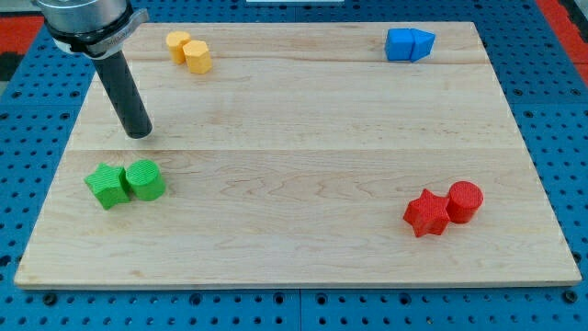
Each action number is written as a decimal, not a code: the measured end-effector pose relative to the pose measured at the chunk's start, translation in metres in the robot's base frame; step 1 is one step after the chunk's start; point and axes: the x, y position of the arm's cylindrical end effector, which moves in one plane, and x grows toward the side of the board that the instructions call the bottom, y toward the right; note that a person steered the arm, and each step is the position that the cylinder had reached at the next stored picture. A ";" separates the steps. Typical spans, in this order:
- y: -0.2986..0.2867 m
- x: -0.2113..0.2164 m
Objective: Slide the red circle up
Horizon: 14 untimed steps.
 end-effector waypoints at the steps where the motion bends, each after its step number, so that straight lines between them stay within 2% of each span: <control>1: 0.003 0.000; 5: 0.027 0.000; 6: 0.071 -0.007; 7: 0.094 -0.029; 8: 0.119 -0.030; 10: 0.287 -0.061; 11: 0.320 -0.063; 12: 0.344 -0.055; 13: 0.356 -0.022; 14: 0.399 0.013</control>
